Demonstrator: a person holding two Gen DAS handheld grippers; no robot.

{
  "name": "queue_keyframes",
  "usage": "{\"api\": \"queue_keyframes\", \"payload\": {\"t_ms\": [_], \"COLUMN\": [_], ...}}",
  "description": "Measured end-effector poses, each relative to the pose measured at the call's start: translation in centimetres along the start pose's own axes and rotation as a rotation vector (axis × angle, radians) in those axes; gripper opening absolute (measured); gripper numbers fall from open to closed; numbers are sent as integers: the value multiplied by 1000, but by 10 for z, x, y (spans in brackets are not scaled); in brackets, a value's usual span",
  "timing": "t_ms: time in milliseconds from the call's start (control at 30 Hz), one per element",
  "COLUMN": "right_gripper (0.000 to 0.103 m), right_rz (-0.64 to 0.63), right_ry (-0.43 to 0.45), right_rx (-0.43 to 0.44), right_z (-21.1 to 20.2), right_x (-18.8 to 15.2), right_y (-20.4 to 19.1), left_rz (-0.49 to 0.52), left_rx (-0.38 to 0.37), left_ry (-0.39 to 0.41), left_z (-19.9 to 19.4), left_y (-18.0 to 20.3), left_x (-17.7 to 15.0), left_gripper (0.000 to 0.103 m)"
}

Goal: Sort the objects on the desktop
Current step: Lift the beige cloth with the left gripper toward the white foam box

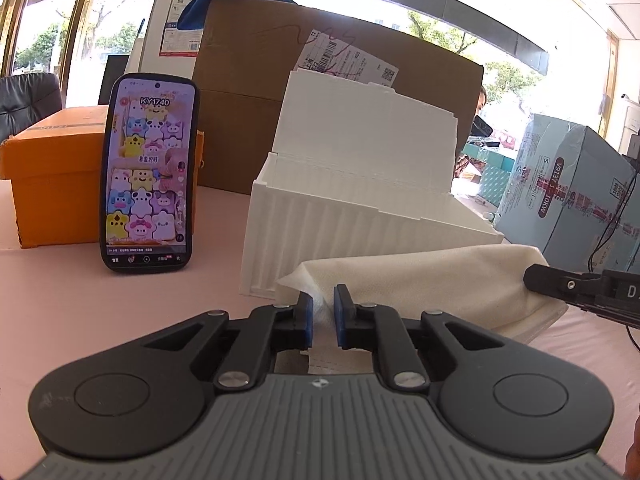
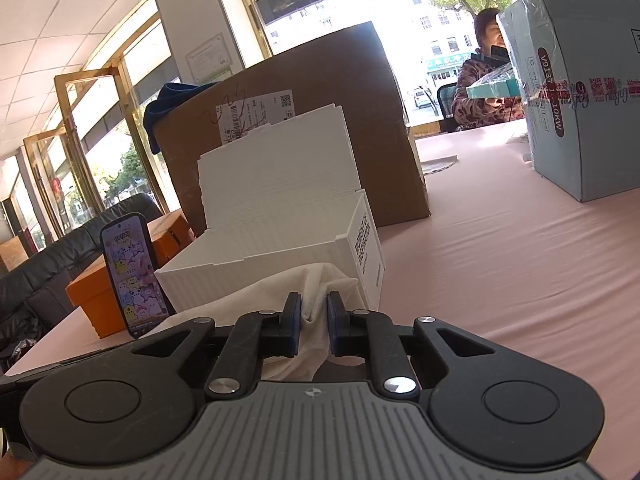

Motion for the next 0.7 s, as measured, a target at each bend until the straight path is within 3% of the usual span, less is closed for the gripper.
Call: {"api": "queue_keyframes", "payload": {"t_ms": [500, 700], "right_gripper": [13, 13], "right_rz": [-70, -82], "right_ry": [113, 151], "right_rx": [6, 17], "right_z": [-54, -63], "right_x": [35, 55], "right_y": [-22, -30], "left_rz": [78, 95], "left_rx": [-11, -3], "left_ry": [110, 108], "left_z": [-50, -56], "left_y": [28, 36], "left_x": [49, 72], "left_gripper": [9, 9]}}
Point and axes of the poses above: each gripper's, at about its wrist camera, not at the fingertips, and z roughly the way its jaws point, y to its right, x to its top, the point moved 6 cm from there along z, roughly the way its jaws point, and after that the axes turned 2 degrees about z, right-handed, at the moved point
